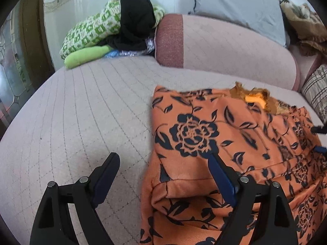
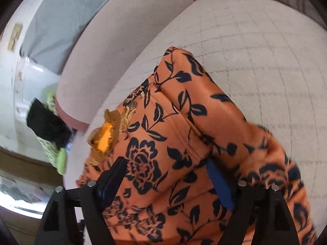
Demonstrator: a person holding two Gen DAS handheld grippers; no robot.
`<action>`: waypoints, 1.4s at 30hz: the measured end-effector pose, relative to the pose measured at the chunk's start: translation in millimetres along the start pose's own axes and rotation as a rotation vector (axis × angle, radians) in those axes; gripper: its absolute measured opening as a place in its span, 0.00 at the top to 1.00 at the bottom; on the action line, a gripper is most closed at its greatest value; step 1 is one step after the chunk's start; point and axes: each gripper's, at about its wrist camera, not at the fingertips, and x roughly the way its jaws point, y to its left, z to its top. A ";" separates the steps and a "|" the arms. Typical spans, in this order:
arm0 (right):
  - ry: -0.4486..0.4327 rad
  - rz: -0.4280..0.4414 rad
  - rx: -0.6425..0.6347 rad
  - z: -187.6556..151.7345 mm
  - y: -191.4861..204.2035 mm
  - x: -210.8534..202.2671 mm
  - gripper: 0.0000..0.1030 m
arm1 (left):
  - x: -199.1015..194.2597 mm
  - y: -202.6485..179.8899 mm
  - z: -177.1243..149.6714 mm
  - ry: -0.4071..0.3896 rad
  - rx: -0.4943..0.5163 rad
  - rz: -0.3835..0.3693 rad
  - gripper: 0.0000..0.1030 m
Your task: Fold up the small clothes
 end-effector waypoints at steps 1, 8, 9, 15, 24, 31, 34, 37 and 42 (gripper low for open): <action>0.011 -0.028 -0.006 1.3 0.4 3.9 0.46 | 5.2 -0.5 -0.5 0.027 0.001 0.005 0.14; -0.134 -0.082 -0.256 -9.7 41.1 -41.0 0.95 | 11.0 8.2 -2.1 0.068 -0.052 0.003 0.14; -0.158 -0.106 -0.307 -15.3 46.7 -48.8 0.95 | 10.4 8.4 -2.2 0.067 -0.052 0.005 0.14; -0.018 -0.168 -0.302 -26.8 14.6 0.0 0.81 | -7.4 4.7 0.5 -0.027 -0.035 0.005 0.14; -0.194 -0.019 -0.384 -10.0 61.5 -70.3 0.28 | 22.3 5.1 -1.2 0.103 -0.030 0.013 0.10; 0.090 -0.034 -0.338 40.8 40.2 36.0 0.28 | 23.9 8.0 -1.4 0.111 -0.048 0.002 0.08; 0.019 0.055 -0.205 57.0 26.1 23.4 0.30 | 26.2 10.4 -0.9 0.120 -0.064 0.000 0.06; 0.009 0.089 -0.273 50.1 46.7 9.8 0.28 | 27.5 9.3 -0.2 0.120 -0.064 0.003 0.06; 0.037 -0.016 -0.273 57.7 28.9 36.6 0.28 | 26.5 11.3 -1.0 0.117 -0.072 -0.002 0.05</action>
